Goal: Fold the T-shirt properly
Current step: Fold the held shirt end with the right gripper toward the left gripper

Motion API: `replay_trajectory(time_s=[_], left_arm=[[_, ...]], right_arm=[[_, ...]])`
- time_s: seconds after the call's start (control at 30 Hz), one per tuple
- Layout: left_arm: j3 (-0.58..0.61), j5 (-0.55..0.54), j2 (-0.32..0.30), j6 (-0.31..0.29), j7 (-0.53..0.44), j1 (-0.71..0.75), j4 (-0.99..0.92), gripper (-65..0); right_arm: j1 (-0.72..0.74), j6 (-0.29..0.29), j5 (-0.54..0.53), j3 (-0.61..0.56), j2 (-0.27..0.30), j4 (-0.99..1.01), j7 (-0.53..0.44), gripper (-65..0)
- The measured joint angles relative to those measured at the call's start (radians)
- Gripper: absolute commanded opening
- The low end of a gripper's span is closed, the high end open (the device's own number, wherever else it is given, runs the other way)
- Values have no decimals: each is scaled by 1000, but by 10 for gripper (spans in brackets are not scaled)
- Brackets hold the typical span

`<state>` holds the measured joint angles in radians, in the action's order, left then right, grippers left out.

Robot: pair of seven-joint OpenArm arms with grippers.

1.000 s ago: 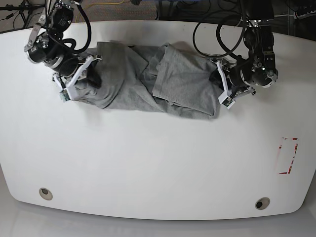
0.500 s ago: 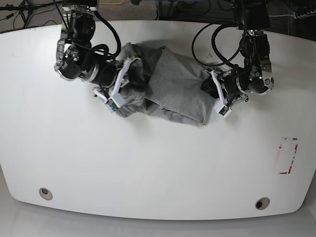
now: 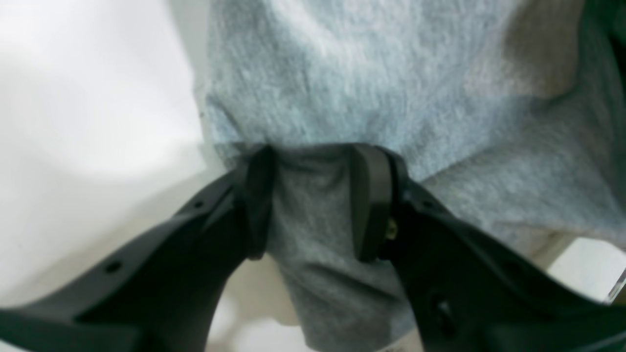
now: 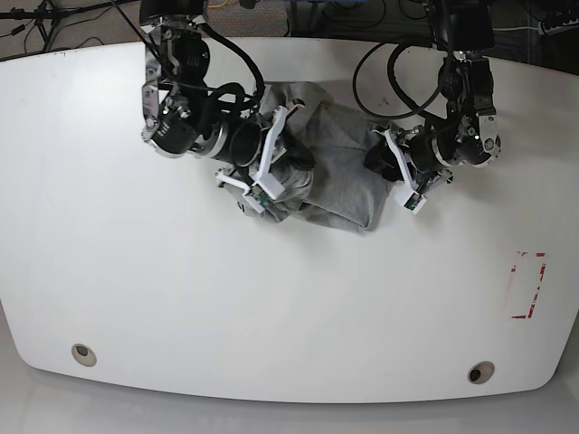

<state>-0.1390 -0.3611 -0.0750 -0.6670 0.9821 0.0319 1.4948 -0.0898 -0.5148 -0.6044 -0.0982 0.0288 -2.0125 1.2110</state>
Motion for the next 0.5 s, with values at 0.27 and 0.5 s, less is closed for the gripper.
replay_trajectory(time_s=[0.27, 0.5], left_arm=[[0, -3, 0, 0, -4, 1, -1, -403], [0, -3, 1, 0, -4, 2, -1, -403]], right_arm=[[17, -1, 90, -108, -15, 1, -60, -636], [56, -2, 180, -174, -31, 57, -127, -407]])
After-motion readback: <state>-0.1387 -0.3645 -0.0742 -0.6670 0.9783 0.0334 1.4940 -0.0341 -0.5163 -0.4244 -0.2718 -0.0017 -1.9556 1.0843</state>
